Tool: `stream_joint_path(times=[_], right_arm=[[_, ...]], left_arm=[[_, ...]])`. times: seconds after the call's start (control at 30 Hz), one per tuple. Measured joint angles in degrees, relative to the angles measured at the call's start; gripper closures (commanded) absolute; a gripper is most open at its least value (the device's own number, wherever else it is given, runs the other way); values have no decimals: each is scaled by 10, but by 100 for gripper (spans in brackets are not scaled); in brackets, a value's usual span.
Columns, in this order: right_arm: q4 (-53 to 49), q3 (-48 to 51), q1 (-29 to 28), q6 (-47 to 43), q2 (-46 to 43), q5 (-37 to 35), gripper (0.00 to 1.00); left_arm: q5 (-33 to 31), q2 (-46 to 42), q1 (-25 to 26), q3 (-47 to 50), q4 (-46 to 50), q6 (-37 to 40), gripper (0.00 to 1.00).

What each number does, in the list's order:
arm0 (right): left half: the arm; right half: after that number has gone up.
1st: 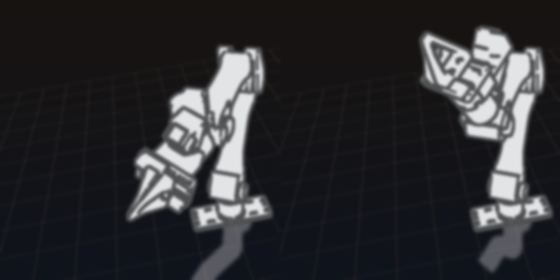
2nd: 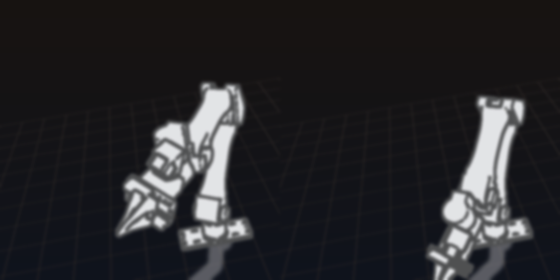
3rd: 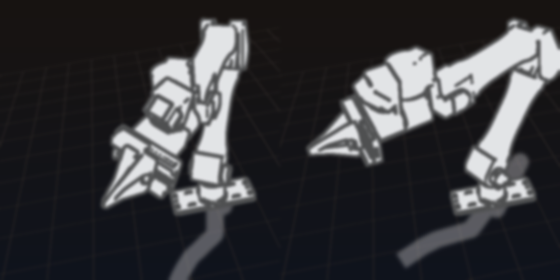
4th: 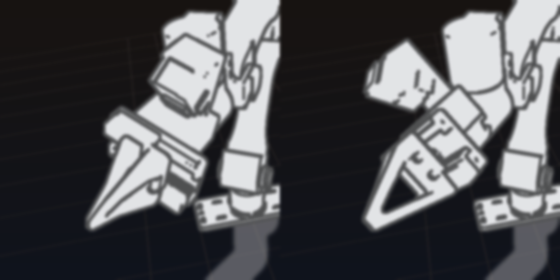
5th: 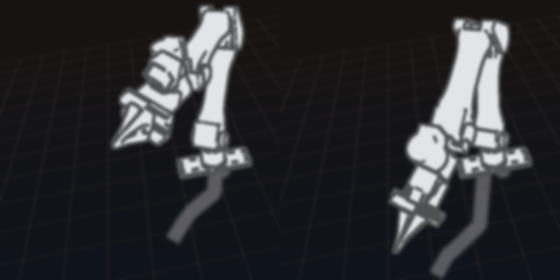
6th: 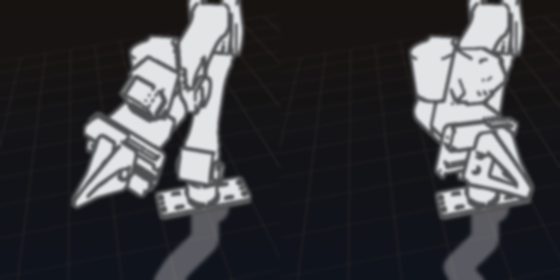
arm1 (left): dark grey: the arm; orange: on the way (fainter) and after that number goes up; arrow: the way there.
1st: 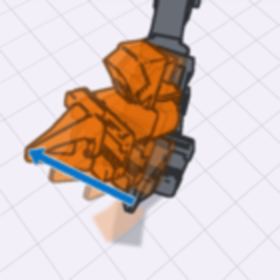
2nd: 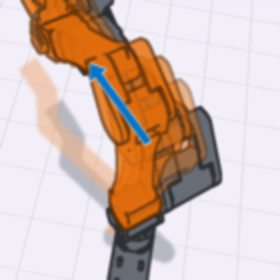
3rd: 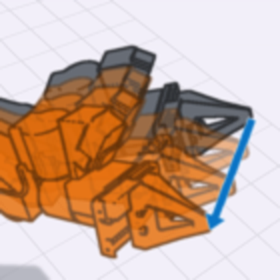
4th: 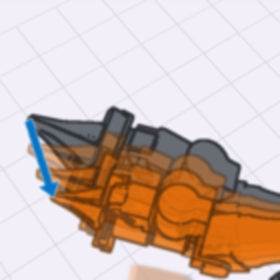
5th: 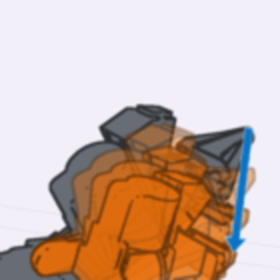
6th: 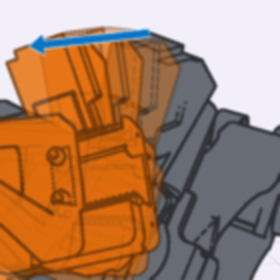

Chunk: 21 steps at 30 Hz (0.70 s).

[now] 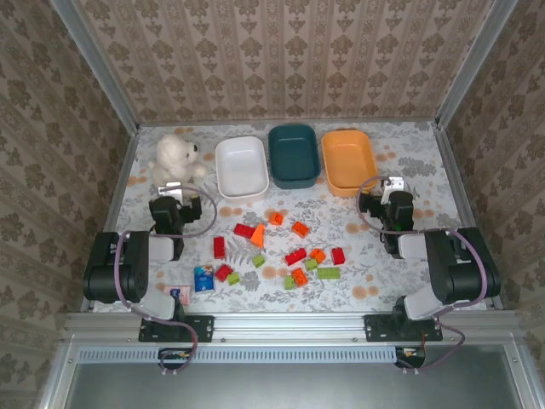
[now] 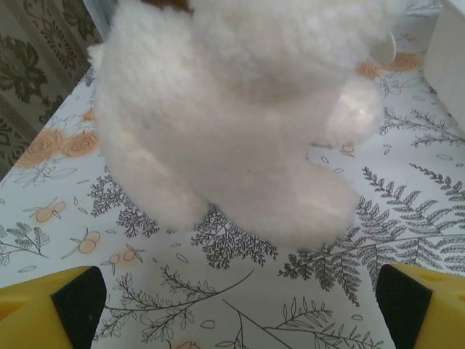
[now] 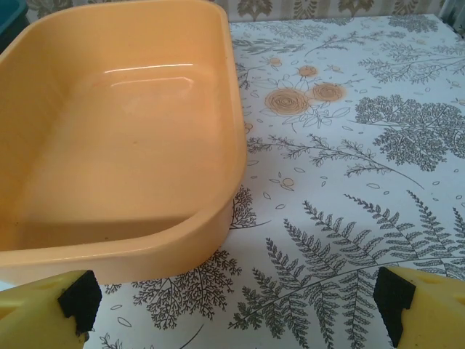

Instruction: Sort the legos into containers by color

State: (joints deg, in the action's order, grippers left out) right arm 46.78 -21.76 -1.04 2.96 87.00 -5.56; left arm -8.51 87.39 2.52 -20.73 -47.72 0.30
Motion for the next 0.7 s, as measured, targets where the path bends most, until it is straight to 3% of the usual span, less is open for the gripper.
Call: stream_joint_path(times=[0.7], right_arm=[[9, 0, -2, 0, 0, 0, 0]], left_arm=[[4, 0, 0, -3, -16, 7, 0]])
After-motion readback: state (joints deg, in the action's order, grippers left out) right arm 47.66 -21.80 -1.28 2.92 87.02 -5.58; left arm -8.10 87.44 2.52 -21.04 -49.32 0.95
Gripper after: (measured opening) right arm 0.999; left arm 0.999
